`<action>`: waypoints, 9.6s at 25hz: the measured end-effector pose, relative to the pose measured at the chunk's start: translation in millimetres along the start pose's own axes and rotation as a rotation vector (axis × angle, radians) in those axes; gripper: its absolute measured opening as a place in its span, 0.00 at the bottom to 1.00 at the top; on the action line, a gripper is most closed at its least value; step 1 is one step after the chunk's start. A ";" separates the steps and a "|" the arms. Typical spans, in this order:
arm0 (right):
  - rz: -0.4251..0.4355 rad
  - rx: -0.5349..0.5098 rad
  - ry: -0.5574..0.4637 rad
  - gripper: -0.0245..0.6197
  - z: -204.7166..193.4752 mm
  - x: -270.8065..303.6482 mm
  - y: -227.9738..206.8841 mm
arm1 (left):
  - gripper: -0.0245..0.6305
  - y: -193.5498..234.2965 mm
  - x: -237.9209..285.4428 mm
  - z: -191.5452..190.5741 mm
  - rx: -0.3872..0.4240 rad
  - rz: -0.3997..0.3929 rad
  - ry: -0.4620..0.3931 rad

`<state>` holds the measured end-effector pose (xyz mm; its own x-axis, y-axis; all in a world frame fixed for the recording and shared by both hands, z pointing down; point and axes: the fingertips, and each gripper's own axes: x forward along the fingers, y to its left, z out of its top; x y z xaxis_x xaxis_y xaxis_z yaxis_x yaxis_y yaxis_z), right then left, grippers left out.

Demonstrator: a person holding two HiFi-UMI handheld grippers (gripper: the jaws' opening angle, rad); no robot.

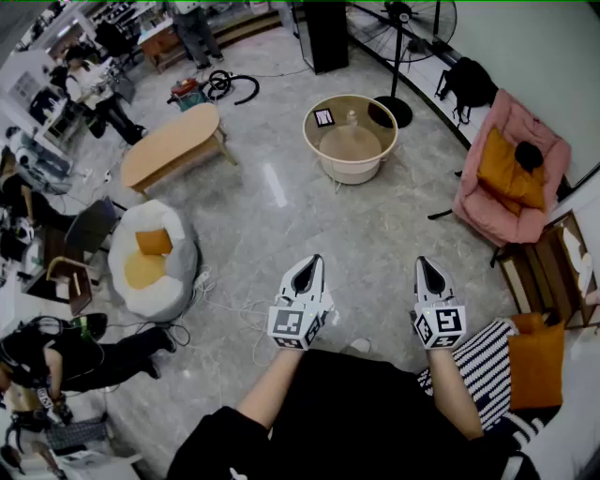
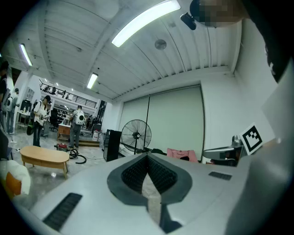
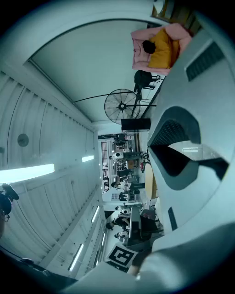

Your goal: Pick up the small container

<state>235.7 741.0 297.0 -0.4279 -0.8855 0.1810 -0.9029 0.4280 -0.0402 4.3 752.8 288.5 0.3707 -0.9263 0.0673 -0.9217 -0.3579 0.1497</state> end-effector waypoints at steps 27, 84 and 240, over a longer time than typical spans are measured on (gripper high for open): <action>0.046 -0.006 0.050 0.07 -46.5 -6.8 -31.0 | 0.05 -39.4 92.8 -61.9 -0.065 -0.160 0.110; 0.063 0.053 0.144 0.07 46.9 651.0 -252.7 | 0.05 314.5 614.6 18.1 -0.022 0.045 0.087; 0.341 -0.027 0.267 0.59 101.2 1020.7 -325.8 | 0.05 458.3 928.9 42.4 -0.083 0.100 0.098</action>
<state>88.9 -320.6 395.4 -0.6722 -0.6163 0.4102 -0.7090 0.6955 -0.1169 -78.7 -276.6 377.8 0.2904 -0.9396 0.1809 -0.9435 -0.2496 0.2181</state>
